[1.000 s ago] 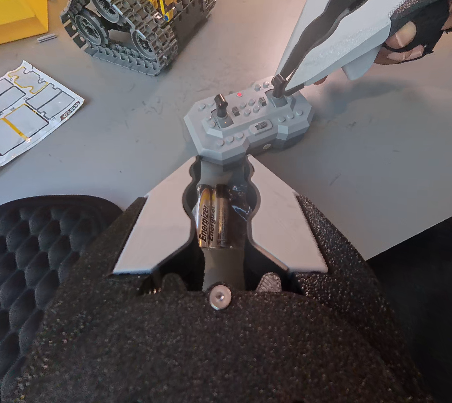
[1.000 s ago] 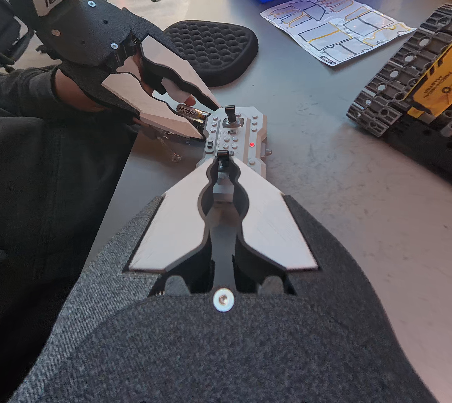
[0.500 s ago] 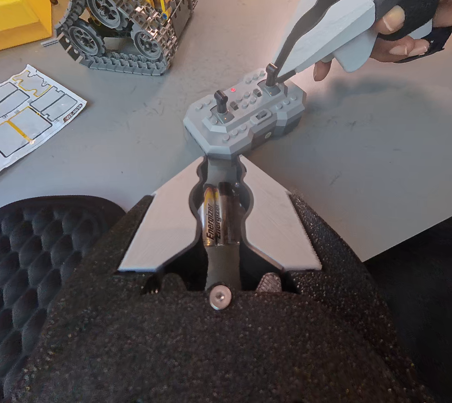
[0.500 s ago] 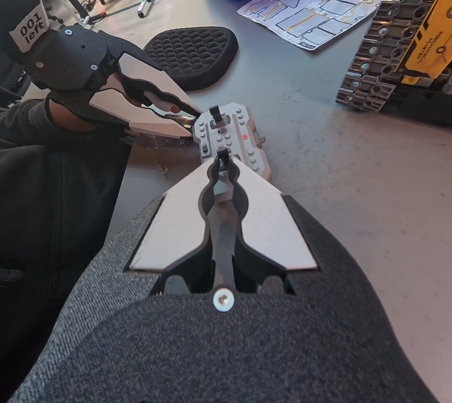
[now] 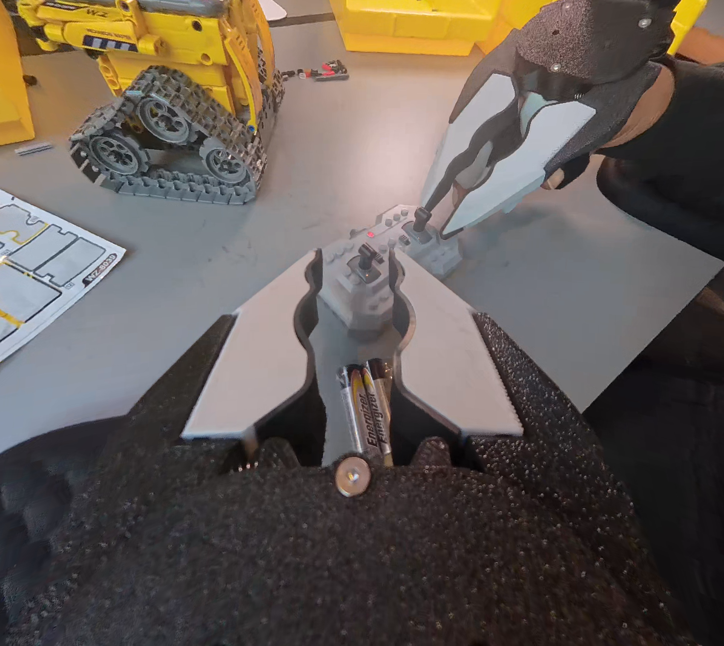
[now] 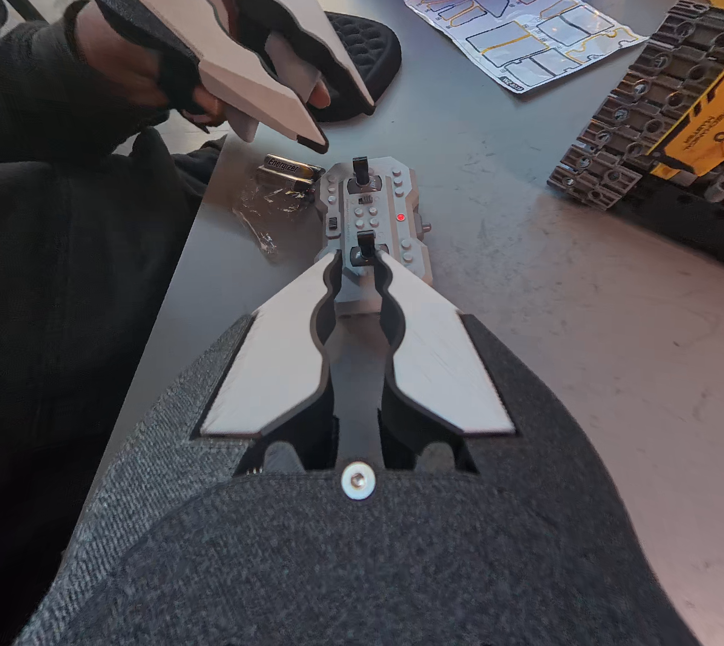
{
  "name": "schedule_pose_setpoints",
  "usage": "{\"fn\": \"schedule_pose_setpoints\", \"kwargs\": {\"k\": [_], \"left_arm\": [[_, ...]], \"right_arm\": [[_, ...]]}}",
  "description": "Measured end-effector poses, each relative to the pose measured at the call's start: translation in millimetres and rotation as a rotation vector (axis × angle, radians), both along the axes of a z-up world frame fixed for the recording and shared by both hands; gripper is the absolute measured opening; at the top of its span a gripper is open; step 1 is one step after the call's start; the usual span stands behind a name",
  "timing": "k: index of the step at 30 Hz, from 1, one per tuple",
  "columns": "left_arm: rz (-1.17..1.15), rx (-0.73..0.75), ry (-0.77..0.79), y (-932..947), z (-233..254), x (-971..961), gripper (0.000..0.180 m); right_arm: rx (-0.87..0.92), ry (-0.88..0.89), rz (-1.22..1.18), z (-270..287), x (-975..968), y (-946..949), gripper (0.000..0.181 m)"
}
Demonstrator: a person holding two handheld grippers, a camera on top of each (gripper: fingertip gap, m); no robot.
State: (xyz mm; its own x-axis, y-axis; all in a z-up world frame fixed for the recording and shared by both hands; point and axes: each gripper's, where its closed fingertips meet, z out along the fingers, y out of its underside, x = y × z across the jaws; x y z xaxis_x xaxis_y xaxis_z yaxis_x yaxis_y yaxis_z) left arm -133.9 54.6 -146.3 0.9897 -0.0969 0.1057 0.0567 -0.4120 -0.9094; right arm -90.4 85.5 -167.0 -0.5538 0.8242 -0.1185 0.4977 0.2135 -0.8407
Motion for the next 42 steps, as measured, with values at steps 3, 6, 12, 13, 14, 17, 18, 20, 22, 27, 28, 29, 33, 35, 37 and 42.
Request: {"fn": "schedule_pose_setpoints", "kwargs": {"k": [3, 6, 12, 13, 14, 17, 18, 20, 22, 27, 28, 29, 33, 35, 37, 42], "left_arm": [[-0.048, -0.059, 0.022, 6, -9, 0, 0.031], [-0.043, -0.072, 0.052, 9, -15, 0, 0.025], [-0.023, -0.086, 0.001, 11, -23, -2, 0.031], [-0.028, -0.088, -0.016, 11, -23, -2, 0.033], [-0.032, -0.095, -0.029, 12, -24, -2, 0.036], [-0.043, -0.115, -0.073, 13, -27, -1, 0.039], [-0.045, -0.115, -0.089, 14, -27, -1, 0.039], [-0.044, -0.117, -0.113, 14, -27, -1, 0.037], [-0.040, -0.117, -0.127, 13, -26, -2, 0.035], [-0.022, -0.110, -0.121, 10, -26, -1, 0.034], [-0.021, -0.102, -0.130, 9, -24, 0, 0.033], [-0.019, -0.093, -0.148, 8, -22, 0, 0.032], [0.001, -0.103, -0.186, 5, -24, -2, 0.029], [0.011, -0.102, -0.185, 6, -24, -2, 0.029], [0.015, -0.101, -0.197, 6, -24, -2, 0.029], [0.037, -0.097, -0.238, 7, -24, -3, 0.028]], "right_arm": [[0.057, 0.021, -0.013, 0, 0, 3, 0.019], [0.097, 0.035, -0.047, -2, -4, 9, 0.026], [0.015, -0.038, -0.101, -10, -7, 12, 0.049], [-0.001, -0.043, -0.111, -10, -8, 13, 0.051], [-0.017, -0.050, -0.121, -10, -8, 14, 0.053], [-0.058, -0.072, -0.161, -10, -10, 17, 0.054], [-0.073, -0.081, -0.166, -11, -10, 17, 0.053], [-0.104, -0.100, -0.166, -13, -10, 15, 0.052], [-0.143, -0.115, -0.168, -13, -10, 14, 0.048], [-0.165, -0.125, -0.184, -13, -10, 14, 0.044], [-0.169, -0.126, -0.186, -13, -10, 14, 0.044], [-0.172, -0.127, -0.188, -13, -10, 13, 0.044], [-0.193, -0.131, -0.198, -13, -11, 13, 0.043], [-0.193, -0.130, -0.200, -13, -11, 14, 0.043], [-0.195, -0.130, -0.203, -13, -11, 14, 0.043], [-0.197, -0.126, -0.201, -13, -12, 14, 0.042]]}}
